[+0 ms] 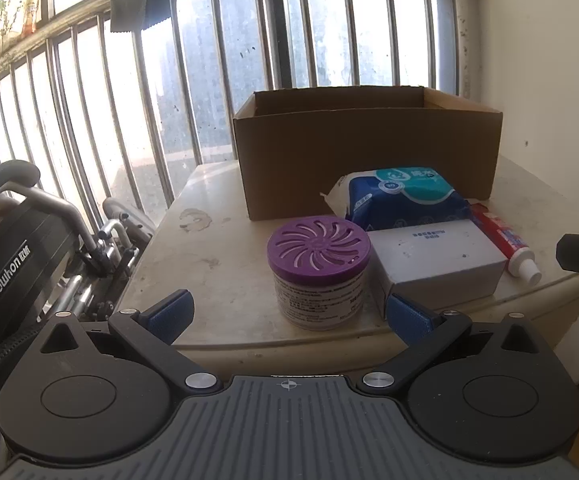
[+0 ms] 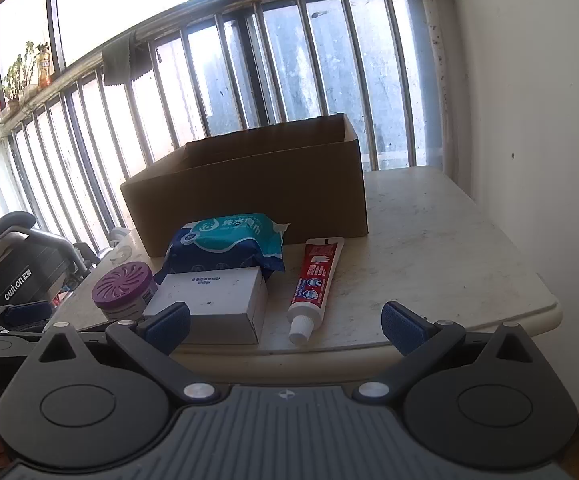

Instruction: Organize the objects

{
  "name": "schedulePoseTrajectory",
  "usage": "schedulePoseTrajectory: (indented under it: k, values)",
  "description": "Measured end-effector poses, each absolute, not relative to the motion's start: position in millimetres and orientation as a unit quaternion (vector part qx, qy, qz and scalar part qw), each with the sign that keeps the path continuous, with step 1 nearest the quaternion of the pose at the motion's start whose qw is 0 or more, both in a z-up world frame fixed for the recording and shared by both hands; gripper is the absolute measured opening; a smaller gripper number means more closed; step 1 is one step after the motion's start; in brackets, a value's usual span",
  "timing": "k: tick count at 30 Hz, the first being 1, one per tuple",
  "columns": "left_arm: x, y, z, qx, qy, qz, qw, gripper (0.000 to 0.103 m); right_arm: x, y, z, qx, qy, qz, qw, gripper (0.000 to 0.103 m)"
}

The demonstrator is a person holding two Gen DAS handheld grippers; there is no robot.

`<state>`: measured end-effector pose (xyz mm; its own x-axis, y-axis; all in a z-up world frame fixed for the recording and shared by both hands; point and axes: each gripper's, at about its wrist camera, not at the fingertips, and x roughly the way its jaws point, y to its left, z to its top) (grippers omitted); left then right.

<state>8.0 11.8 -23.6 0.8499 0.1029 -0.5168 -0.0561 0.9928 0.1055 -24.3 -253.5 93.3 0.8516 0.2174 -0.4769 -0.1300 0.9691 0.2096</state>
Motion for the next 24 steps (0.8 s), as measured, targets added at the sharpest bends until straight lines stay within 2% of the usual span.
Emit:
schedulePoseTrajectory:
  k: [24]
  values:
    - [8.4,16.4,-24.5,0.039,0.269,0.045,0.961,0.103,-23.2,-251.3,93.0,0.085,0.257,0.092,0.958,0.103]
